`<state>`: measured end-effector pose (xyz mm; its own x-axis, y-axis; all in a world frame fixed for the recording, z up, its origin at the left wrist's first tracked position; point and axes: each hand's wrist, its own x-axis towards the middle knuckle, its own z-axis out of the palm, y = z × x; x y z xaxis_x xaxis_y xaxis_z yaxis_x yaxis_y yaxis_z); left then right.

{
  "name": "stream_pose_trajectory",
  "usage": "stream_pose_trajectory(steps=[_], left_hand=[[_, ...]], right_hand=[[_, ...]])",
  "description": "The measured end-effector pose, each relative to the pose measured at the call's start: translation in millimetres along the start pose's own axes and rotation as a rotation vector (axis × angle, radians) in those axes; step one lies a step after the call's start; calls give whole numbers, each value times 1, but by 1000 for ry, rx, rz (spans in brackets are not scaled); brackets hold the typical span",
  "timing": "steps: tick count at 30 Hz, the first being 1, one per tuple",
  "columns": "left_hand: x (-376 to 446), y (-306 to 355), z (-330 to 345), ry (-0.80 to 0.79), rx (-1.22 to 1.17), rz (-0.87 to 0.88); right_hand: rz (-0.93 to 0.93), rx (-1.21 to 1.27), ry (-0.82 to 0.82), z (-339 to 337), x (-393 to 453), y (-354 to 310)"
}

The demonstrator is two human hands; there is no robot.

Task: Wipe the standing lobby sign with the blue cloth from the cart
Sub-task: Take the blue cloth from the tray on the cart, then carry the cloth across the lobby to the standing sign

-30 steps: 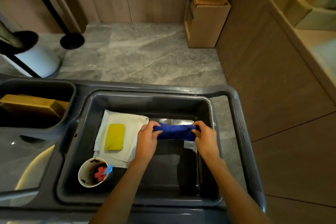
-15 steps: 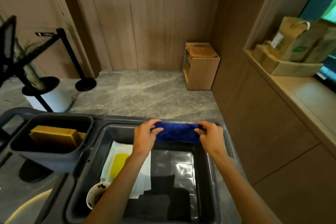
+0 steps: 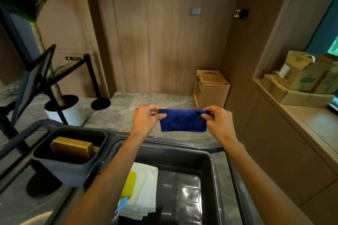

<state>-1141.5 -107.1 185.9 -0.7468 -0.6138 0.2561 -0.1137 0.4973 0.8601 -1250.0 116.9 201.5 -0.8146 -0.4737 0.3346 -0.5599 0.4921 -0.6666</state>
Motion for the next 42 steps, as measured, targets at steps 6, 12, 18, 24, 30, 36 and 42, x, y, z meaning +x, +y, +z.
stream_pose_trajectory(steps=[6,12,18,24,30,36,42], left_hand=[[0,10,-18,25,24,-15],[-12,10,-31,94,40,-22],[-36,-1,-56,167,33,-46],[-82,-24,-91,286,78,-116],[-126,-40,-136,390,114,-177],[-174,-48,-184,491,156,-181],[-227,-66,-239,581,172,-252]], right_hand=[[2,38,-25,-3,7,-17],[-9,13,-48,7,12,-24],[-55,0,-90,34,17,-35],[-131,16,-195,72,8,-62],[-200,105,-293,109,-18,-104],[-303,163,-339,137,-49,-149],[-359,186,-433,172,-90,-201]])
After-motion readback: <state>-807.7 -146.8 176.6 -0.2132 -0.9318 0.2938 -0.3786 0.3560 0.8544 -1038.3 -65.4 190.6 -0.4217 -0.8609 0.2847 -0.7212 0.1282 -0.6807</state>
